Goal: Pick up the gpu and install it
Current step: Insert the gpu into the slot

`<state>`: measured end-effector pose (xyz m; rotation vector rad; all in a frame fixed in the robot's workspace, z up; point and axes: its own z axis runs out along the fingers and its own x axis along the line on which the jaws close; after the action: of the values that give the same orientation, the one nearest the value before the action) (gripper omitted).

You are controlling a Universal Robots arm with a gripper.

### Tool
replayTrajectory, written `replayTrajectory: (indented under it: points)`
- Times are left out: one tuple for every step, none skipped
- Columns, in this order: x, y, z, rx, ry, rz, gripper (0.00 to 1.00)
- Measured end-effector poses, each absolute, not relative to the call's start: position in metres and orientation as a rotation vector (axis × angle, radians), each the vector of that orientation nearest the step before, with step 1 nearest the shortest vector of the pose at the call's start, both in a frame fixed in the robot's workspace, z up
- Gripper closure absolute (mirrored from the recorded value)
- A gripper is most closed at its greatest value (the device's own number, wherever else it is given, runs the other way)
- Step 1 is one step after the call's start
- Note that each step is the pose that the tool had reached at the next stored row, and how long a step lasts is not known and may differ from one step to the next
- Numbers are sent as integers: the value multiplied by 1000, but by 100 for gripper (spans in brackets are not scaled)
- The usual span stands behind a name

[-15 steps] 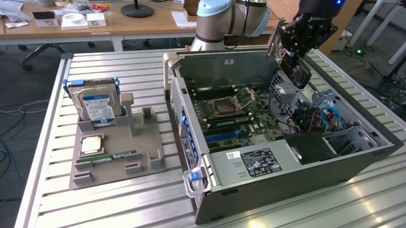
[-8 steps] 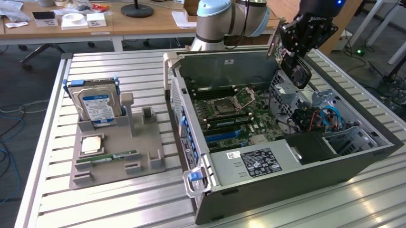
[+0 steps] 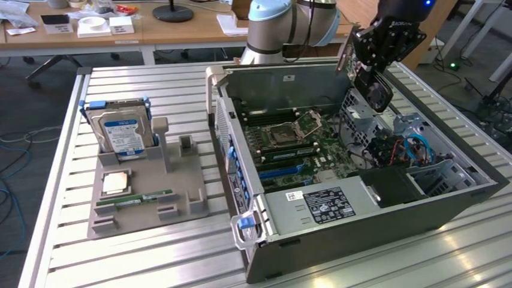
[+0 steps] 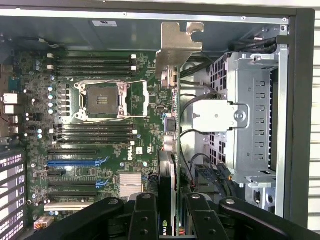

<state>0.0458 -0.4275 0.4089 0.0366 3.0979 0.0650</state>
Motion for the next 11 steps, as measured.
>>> replayTrajectory:
  points:
    - [46,-428,409,35,3098,65,74]
    - [46,-428,409,33,3098,65,74]
    - [46,-428,409,30,3098,65,74]
    - [46,-428,409,27,3098,65,74]
    - [46,-428,409,21,3098,65,74]
    - [46,-428,409,14,3098,66,74]
    - [46,-428,409,5,3099,66,74]
    - [46,-428,409,-6,3099,66,74]
    - [46,-428,409,-21,3099,66,74]
    - [46,-428,409,-38,3099,67,74]
    - [46,-428,409,-56,3099,67,74]
